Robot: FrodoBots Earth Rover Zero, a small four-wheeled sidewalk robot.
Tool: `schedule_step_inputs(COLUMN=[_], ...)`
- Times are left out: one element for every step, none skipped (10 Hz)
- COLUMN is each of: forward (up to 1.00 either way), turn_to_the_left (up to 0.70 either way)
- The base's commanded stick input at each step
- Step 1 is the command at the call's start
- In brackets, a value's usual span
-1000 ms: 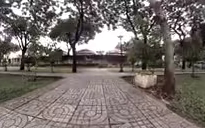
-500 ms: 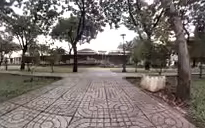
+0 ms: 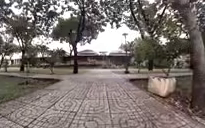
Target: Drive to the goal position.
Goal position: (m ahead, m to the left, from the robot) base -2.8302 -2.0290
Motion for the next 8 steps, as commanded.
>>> schedule_step_inputs(forward=[0.70,0.70,0.70,0.70,0.70,0.70,0.70,0.70], turn_to_the_left=[0.00,0.00,0.00,0.00,0.00,0.00,0.00,0.00])
